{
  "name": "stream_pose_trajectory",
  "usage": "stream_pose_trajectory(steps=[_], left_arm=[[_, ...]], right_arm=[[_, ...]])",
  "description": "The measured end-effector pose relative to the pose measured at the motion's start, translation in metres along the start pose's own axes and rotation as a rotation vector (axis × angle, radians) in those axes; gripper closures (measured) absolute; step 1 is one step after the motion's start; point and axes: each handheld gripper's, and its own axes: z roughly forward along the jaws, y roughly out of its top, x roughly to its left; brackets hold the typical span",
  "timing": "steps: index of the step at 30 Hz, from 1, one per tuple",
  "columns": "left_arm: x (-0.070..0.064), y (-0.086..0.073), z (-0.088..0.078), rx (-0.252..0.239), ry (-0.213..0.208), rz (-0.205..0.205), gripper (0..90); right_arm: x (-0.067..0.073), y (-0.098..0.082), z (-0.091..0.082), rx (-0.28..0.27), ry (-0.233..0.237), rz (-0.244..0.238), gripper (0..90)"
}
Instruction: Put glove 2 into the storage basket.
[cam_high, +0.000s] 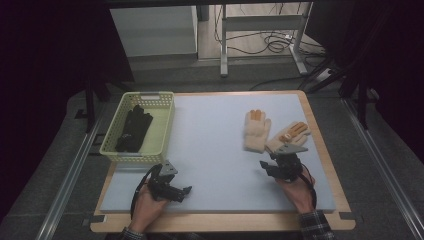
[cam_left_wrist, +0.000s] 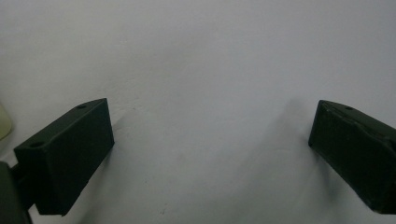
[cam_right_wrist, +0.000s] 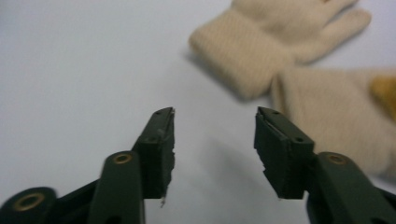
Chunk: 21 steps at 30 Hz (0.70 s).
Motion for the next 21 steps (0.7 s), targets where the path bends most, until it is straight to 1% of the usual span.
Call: stream_pose_trajectory(steps=[3, 5, 9, 12, 14, 16, 17, 18, 21], left_arm=[[0.0, 0.0, 0.0, 0.0, 0.0, 0.0, 0.3], [0.0, 0.0, 0.0, 0.0, 0.0, 0.0, 0.3], [0.0, 0.0, 0.0, -0.001, 0.0, 0.0, 0.3], [0.0, 0.0, 0.0, -0.001, 0.0, 0.0, 0.3], [0.0, 0.0, 0.0, -0.001, 0.0, 0.0, 0.3], [0.0, 0.0, 0.0, -0.002, 0.001, 0.0, 0.3], [0.0, 0.0, 0.0, -0.002, 0.0, 0.0, 0.3], [0.0, 0.0, 0.0, -0.002, 0.0, 0.0, 0.3], [0.0, 0.0, 0.0, -0.003, 0.001, -0.001, 0.3]], right_arm=[[-0.007, 0.015, 0.007, -0.005, 0.007, 0.012, 55.5], [-0.012, 0.023, 0.011, -0.005, -0.004, 0.006, 58.2], [-0.022, 0.04, 0.024, -0.003, -0.019, 0.007, 58.5], [-0.031, 0.05, 0.036, -0.003, -0.048, 0.003, 52.3], [-0.035, 0.056, 0.043, 0.004, -0.055, 0.007, 48.4], [-0.04, 0.062, 0.053, 0.013, -0.065, 0.011, 42.1], [-0.043, 0.065, 0.059, 0.019, -0.08, 0.013, 37.4], [-0.045, 0.067, 0.062, 0.018, -0.088, 0.017, 35.8], [-0.051, 0.072, 0.071, 0.011, -0.092, 0.037, 31.2]])
